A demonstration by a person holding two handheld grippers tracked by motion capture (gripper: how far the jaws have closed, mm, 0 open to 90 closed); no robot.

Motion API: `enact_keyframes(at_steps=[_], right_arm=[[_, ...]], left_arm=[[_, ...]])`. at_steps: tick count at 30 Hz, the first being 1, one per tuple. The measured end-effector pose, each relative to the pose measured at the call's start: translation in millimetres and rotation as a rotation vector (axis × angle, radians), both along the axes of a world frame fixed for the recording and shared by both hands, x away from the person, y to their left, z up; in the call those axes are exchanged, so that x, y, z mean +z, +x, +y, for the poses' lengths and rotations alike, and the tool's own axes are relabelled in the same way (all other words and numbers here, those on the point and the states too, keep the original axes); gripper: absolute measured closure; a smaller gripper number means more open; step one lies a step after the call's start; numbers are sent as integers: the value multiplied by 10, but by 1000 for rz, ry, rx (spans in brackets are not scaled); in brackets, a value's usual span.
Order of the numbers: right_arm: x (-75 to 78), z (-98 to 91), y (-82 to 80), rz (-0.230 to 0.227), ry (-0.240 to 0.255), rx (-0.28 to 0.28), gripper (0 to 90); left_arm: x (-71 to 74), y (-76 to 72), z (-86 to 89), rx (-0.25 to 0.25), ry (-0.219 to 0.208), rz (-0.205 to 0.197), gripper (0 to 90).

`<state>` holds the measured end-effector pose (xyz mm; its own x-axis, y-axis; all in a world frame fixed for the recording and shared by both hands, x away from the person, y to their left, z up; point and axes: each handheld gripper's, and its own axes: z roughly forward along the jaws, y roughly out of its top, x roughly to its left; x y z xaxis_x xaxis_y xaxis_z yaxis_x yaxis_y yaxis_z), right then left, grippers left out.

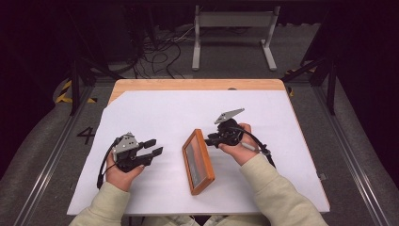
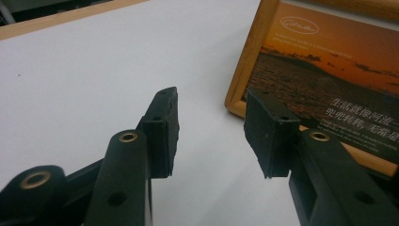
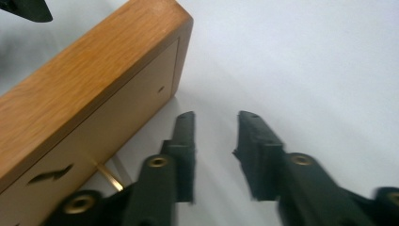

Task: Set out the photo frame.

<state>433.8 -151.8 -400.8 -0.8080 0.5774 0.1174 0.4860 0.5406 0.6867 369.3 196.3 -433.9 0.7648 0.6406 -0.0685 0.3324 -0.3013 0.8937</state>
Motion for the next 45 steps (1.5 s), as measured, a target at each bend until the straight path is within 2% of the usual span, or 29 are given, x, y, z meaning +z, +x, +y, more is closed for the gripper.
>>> enact_keyframes(at_steps=[2, 6, 10, 13, 16, 21, 25, 34, 36, 38, 42, 45], right_arm=[[64, -42, -50, -10, -17, -33, 517], [179, -84, -134, -22, -23, -51, 414], [318, -116, -220, -19, -16, -51, 341], [433, -99, -306, -15, -20, -62, 276], [526, -56, -380, -14, -12, -53, 235], [582, 54, -478, 10, -11, -18, 196], [569, 130, -515, 30, -17, 2, 167], [413, 308, -511, 71, -48, 20, 130], [339, 366, -499, 91, -61, 31, 133], [309, 392, -491, 87, -67, 28, 138], [246, 436, -468, 110, -88, 27, 143], [216, 455, -455, 129, -96, 34, 179]], left_arm=[[-6, 3, -6, 0, 0, 8, 556], [-8, 1, -21, -5, 11, 0, 555], [-13, 7, -20, -4, 6, 7, 551], [-29, 4, -51, -13, 23, 17, 552], [-34, -10, -55, -16, 34, 9, 552], [-37, -16, -37, -4, 35, 10, 551], [-38, -14, -32, 1, 30, 9, 548], [-37, -9, -24, -1, 26, 12, 546], [-36, -9, -24, -2, 24, 13, 542], [-37, -6, -25, -5, 27, 9, 541], [-38, -6, -27, -6, 29, 9, 540], [-39, -9, -29, -5, 27, 14, 535]])
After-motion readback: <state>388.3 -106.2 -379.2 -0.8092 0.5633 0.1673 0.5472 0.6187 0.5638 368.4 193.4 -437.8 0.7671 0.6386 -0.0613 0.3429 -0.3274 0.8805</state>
